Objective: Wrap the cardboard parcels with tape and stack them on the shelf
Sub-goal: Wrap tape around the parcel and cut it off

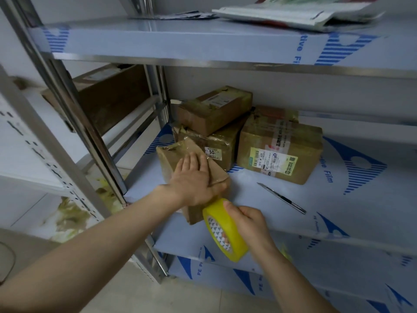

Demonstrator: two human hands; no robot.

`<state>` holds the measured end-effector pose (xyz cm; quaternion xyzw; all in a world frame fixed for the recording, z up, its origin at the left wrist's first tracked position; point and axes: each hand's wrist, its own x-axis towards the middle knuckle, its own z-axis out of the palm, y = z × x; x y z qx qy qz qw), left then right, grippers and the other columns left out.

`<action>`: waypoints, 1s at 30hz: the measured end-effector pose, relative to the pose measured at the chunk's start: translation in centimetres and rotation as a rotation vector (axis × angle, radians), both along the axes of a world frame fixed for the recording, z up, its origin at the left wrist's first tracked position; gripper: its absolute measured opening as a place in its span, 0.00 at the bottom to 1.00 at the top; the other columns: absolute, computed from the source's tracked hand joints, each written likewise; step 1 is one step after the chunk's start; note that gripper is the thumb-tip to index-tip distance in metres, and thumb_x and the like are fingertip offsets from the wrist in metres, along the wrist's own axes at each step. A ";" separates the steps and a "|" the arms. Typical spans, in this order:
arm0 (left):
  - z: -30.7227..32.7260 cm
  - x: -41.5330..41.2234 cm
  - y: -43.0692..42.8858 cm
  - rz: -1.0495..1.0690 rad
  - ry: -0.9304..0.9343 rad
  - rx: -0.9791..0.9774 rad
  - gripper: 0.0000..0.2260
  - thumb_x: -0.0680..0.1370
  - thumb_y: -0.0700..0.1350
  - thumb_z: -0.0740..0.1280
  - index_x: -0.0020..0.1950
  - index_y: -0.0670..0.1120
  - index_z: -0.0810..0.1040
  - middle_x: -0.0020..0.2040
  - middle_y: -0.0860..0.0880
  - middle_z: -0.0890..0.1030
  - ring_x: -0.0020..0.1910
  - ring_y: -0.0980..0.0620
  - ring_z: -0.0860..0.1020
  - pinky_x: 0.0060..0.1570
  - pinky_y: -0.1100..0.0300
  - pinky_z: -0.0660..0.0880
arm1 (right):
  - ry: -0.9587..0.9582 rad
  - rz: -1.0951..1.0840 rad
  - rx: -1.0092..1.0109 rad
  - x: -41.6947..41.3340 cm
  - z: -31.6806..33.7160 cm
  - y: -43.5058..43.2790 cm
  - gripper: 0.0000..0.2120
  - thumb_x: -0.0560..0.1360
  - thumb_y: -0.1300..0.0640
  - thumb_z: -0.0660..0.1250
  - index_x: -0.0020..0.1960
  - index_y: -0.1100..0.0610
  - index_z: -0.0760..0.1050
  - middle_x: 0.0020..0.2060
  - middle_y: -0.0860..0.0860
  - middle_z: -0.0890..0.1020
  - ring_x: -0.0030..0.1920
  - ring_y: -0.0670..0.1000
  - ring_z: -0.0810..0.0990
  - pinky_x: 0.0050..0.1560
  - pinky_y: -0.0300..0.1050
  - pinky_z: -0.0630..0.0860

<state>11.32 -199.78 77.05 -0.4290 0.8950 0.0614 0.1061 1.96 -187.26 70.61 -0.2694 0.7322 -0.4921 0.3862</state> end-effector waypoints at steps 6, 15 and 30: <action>-0.5 2.3 2.2 -0.156 0.288 -0.318 0.24 0.81 0.59 0.53 0.70 0.46 0.68 0.69 0.46 0.69 0.65 0.45 0.69 0.61 0.55 0.69 | -0.053 -0.032 0.026 0.1 1.1 0.4 0.27 0.72 0.41 0.69 0.45 0.68 0.79 0.41 0.64 0.83 0.42 0.61 0.83 0.46 0.56 0.80; 6.5 3.7 -1.3 0.002 0.830 -0.092 0.13 0.78 0.52 0.65 0.55 0.46 0.83 0.32 0.57 0.77 0.28 0.61 0.72 0.28 0.73 0.67 | -0.182 0.432 -0.399 -2.7 13.8 1.6 0.06 0.62 0.56 0.71 0.38 0.52 0.85 0.35 0.54 0.85 0.35 0.51 0.84 0.34 0.41 0.79; 4.6 4.0 -9.1 0.786 1.285 0.505 0.09 0.74 0.47 0.72 0.38 0.44 0.76 0.37 0.47 0.78 0.35 0.52 0.76 0.29 0.62 0.71 | 0.089 0.361 -0.326 0.6 17.4 -10.8 0.21 0.70 0.38 0.70 0.43 0.58 0.82 0.37 0.55 0.86 0.40 0.52 0.85 0.47 0.48 0.82</action>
